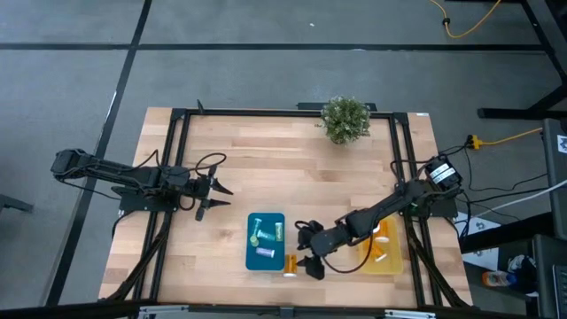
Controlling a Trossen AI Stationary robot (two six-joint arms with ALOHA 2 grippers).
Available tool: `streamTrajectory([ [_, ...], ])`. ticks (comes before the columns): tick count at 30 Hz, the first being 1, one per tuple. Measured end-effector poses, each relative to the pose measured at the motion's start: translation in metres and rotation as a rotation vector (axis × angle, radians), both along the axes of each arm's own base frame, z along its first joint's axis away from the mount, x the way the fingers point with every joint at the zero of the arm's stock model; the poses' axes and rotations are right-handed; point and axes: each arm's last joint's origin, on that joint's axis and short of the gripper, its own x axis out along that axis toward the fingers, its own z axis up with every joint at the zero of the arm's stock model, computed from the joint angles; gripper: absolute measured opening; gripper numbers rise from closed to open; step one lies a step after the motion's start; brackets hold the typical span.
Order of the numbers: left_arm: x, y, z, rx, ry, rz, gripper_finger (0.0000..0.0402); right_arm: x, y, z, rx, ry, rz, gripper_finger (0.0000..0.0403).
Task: Pick and place medicine bottles into bin by pill shape (circle, oval)
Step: Put the large orange pill bottle into the yellow bin
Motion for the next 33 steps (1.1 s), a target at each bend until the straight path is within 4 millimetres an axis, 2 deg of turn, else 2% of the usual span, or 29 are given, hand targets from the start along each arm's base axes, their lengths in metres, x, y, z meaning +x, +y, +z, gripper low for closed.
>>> streamTrajectory([
  [8, 0.000, 0.000, 0.000, -0.019, 0.005, 0.006, 0.0147, 0.011, 0.011, 0.027, 0.037, 0.025, 0.002, 0.0271],
  [12, 0.000, 0.000, 0.000, -0.019, 0.005, 0.006, 0.0147, 0.012, 0.018, 0.042, 0.053, 0.118, -0.049, 0.0271],
  [16, 0.000, 0.000, 0.000, -0.013, 0.006, 0.004, 0.0147, 0.014, 0.028, 0.065, 0.083, 0.157, -0.105, 0.0271],
  [20, 0.000, 0.000, 0.000, -0.037, 0.009, 0.011, 0.0147, 0.014, 0.036, 0.079, 0.081, 0.187, -0.231, 0.0271],
  [24, -0.001, 0.000, -0.002, -0.089, 0.033, 0.028, 0.0147, 0.015, 0.049, 0.071, 0.099, 0.298, -0.322, 0.0271],
  [27, -0.002, 0.000, -0.005, -0.113, 0.066, 0.038, 0.0147, 0.021, 0.060, 0.055, 0.117, 0.390, -0.381, 0.0271],
  [33, -0.003, 0.000, -0.009, -0.131, 0.117, 0.049, 0.0147, 0.039, 0.083, 0.026, 0.137, 0.489, -0.350, 0.0271],
])
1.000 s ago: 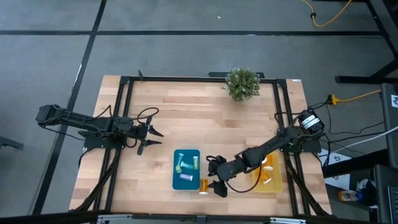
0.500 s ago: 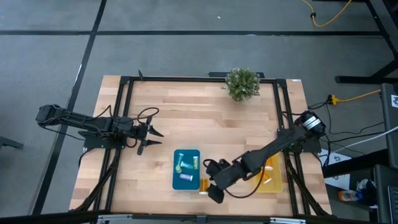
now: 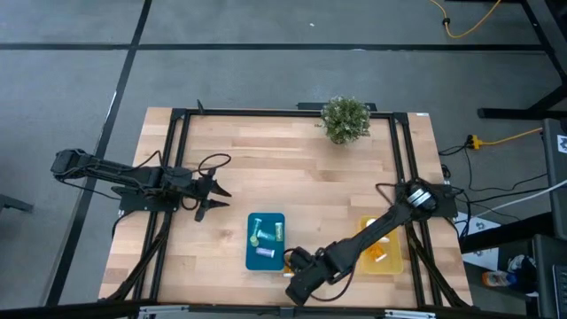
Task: Pick and place medicine bottles into bin by pill shape (circle, oval)
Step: Put the large orange pill bottle into the yellow bin
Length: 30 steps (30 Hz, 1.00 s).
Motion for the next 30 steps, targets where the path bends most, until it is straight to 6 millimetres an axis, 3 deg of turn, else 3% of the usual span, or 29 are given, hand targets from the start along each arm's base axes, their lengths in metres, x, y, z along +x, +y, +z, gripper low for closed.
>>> streamTrajectory([
  [9, 0.000, 0.000, 0.000, -0.029, 0.004, 0.012, 0.0147, 0.017, 0.007, 0.014, -0.165, 0.077, -0.154, 0.0271],
  [16, 0.000, 0.000, 0.000, -0.028, 0.004, 0.012, 0.0147, 0.021, 0.006, 0.023, -0.196, 0.019, -0.219, 0.0271],
  [25, 0.000, 0.000, 0.000, -0.028, 0.005, 0.012, 0.0147, 0.031, -0.001, -0.005, -0.223, 0.100, -0.218, 0.0271],
  [30, 0.000, 0.000, 0.000, -0.028, 0.005, 0.012, 0.0147, 0.028, -0.005, -0.011, -0.213, 0.188, -0.202, 0.0271],
])
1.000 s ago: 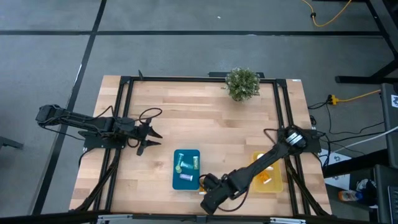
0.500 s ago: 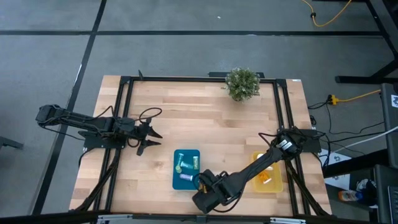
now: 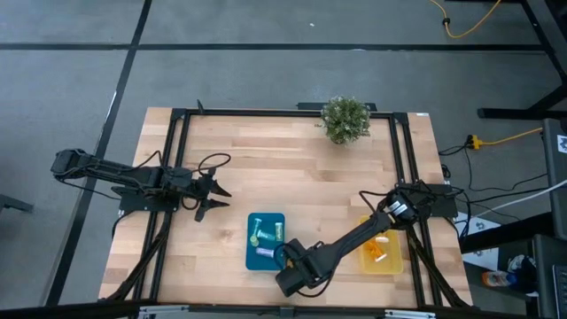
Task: Pick and place medicine bottles into bin by pill shape (circle, oval)
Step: Put the large orange pill bottle into the yellow bin
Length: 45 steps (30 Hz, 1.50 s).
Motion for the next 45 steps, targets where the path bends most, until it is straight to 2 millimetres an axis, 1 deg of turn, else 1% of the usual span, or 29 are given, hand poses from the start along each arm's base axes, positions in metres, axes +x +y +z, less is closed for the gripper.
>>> streamTrajectory([
  [5, 0.000, 0.000, 0.000, 0.000, 0.000, 0.000, 0.0147, -0.011, -0.004, -0.001, -0.031, 0.123, 0.005, 0.0271],
  [8, 0.000, 0.000, 0.000, -0.001, 0.000, 0.000, 0.0147, -0.022, -0.007, -0.001, -0.060, 0.236, 0.010, 0.0271],
  [12, 0.000, 0.000, 0.000, -0.002, 0.000, 0.001, 0.0147, -0.034, -0.010, 0.000, -0.046, 0.387, -0.014, 0.0271],
  [16, 0.000, 0.000, 0.000, -0.002, 0.000, 0.000, 0.0147, -0.038, -0.008, 0.002, -0.044, 0.416, 0.017, 0.0271],
  [18, 0.000, 0.000, 0.000, -0.002, 0.000, 0.000, 0.0147, -0.037, -0.004, 0.007, -0.034, 0.399, 0.061, 0.0271],
  [21, 0.000, 0.000, 0.000, -0.002, 0.000, 0.001, 0.0147, -0.036, 0.005, 0.018, -0.033, 0.349, 0.209, 0.0271],
  [25, 0.000, 0.000, 0.000, -0.002, 0.000, 0.000, 0.0147, -0.032, 0.014, 0.039, -0.085, 0.236, 0.367, 0.0271],
  [28, 0.000, 0.000, 0.000, -0.005, 0.001, 0.002, 0.0147, -0.026, 0.016, 0.052, -0.122, 0.151, 0.461, 0.0271],
  [30, 0.000, 0.000, 0.000, -0.019, 0.003, 0.008, 0.0147, -0.022, 0.016, 0.056, -0.150, 0.106, 0.538, 0.0271],
  [35, 0.000, 0.000, 0.000, -0.023, 0.003, 0.009, 0.0147, -0.011, 0.014, 0.057, -0.176, 0.042, 0.737, 0.0271],
  [39, 0.000, 0.000, 0.000, -0.023, 0.003, 0.009, 0.0147, -0.003, 0.006, 0.058, -0.196, 0.028, 0.833, 0.0271],
  [41, 0.000, 0.000, 0.000, -0.023, 0.003, 0.009, 0.0147, 0.001, 0.000, 0.054, -0.200, 0.021, 0.844, 0.0271],
  [45, 0.000, 0.000, 0.000, -0.023, 0.003, 0.009, 0.0147, 0.006, -0.010, 0.037, -0.190, 0.052, 0.858, 0.0271],
])
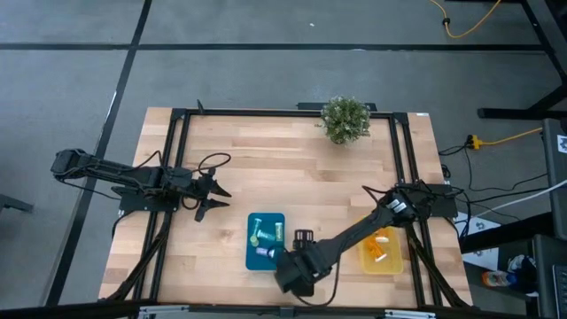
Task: Pick and place medicine bottles into bin by pill shape (circle, oval)
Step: Put the large orange pill bottle into the yellow bin
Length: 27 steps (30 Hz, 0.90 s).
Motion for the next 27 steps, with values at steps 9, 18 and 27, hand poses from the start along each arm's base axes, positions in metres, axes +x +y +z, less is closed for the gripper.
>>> streamTrajectory([
  [9, 0.000, 0.000, 0.000, 0.000, 0.000, 0.000, 0.0147, -0.002, -0.009, -0.023, -0.035, 0.064, 0.099, 0.0271],
  [18, 0.000, 0.000, 0.000, 0.000, 0.000, 0.000, 0.0147, -0.001, -0.009, -0.050, -0.026, 0.030, 0.157, 0.0271],
  [27, 0.000, 0.000, 0.000, 0.000, 0.000, 0.000, 0.0147, -0.008, -0.012, -0.058, -0.017, 0.086, 0.034, 0.0262],
])
